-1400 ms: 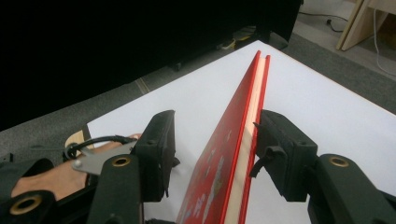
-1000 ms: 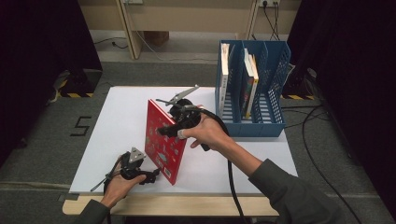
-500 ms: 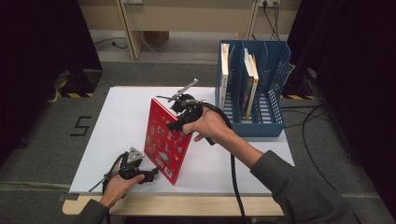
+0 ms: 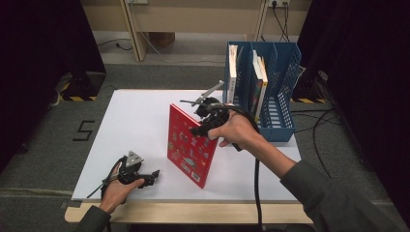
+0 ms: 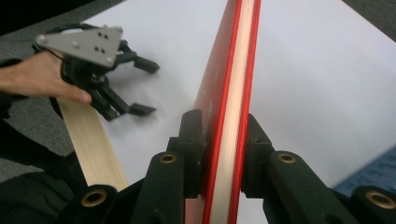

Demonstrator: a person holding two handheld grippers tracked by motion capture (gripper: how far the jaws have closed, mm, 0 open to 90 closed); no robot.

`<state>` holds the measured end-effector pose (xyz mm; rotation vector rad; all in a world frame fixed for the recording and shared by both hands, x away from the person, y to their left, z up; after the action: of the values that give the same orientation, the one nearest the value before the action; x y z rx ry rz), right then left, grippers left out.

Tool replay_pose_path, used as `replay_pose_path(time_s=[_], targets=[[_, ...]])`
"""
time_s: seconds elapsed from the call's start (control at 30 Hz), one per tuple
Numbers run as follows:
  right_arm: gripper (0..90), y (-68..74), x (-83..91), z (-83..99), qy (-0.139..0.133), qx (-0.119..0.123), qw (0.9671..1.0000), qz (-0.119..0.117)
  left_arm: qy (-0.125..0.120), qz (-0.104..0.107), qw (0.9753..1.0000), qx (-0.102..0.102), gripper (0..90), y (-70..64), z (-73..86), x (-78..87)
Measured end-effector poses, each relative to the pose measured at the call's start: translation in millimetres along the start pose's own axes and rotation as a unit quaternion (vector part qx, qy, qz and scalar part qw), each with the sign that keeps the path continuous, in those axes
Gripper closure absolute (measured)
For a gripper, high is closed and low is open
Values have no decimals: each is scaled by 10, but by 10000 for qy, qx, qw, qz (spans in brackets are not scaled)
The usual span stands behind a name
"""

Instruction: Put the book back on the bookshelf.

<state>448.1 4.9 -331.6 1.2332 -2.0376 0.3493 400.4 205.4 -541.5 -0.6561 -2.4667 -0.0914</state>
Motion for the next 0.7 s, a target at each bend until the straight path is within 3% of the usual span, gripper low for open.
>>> replay_pose_path(time_s=[0.2, 0.43, 0.53, 0.7], targets=[[768, -184, 294, 201, 87, -138, 9995, 276, 12, -53, 10000, 34, 148, 43, 7, -8], [776, -305, 570, 404, 160, -294, 9985, 439, 7, -64, 10000, 19, 141, 44, 12, -13], [775, -336, 603, 432, 114, -436, 9978, 486, 16, -66, 10000, 10, 135, 41, 12, -18], [781, -321, 570, 391, 184, -422, 9979, 447, 10, -61, 10000, 16, 133, 40, 12, -20]])
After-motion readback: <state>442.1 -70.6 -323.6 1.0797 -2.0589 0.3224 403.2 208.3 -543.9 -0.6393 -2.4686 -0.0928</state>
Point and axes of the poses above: each handheld gripper's, and its own axes: x roughly backward along the jaws, z roughly out of its underside, y roughly to its left, the point moved 9 cm from there along -x, roughly forward along the jaws, and after that the axes turned 11 degrees about -y, right-handed, at the moved point
